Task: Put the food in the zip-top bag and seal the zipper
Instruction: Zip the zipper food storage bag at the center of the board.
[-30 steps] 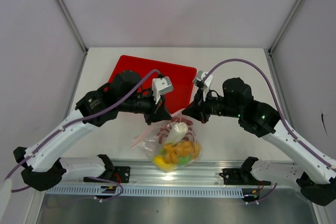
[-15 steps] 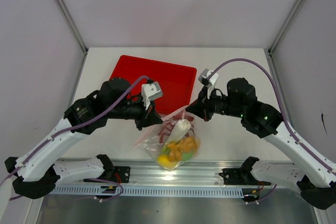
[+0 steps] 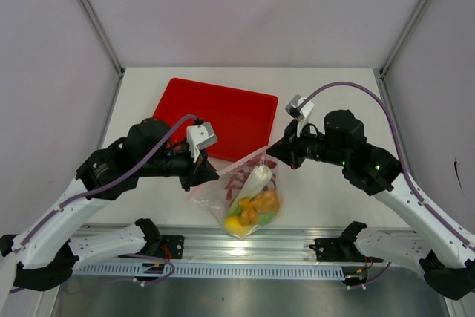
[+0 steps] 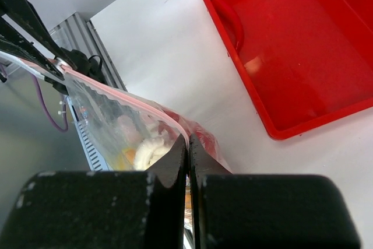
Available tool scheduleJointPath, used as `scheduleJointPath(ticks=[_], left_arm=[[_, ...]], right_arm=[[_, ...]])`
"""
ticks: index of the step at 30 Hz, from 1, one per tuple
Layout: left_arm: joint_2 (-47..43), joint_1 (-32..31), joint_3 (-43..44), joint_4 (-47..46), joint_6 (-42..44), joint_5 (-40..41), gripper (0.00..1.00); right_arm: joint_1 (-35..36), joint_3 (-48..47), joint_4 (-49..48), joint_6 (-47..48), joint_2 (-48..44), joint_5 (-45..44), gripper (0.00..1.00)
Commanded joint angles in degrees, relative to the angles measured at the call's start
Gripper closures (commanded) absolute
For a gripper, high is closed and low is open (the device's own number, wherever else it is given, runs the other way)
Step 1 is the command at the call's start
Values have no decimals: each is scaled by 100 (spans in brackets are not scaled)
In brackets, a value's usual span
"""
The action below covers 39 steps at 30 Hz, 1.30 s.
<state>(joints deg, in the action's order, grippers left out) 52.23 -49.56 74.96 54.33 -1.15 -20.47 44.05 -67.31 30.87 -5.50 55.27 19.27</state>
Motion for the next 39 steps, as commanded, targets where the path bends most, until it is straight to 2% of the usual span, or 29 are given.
scheduleJointPath(ticks=[1,21,39], left_arm=[[-222,61,-25,359,-114,87,91],[-1170,61,-385,948,-693,438,89],[-1399,61,-377,1203,-834,658,85]], right_arm=[[-151,-10,-275,5,-139,-397,100],[-257,60,-327,-48,-165,-389,100],[-336,86,-354,-65,-165,-310,100]])
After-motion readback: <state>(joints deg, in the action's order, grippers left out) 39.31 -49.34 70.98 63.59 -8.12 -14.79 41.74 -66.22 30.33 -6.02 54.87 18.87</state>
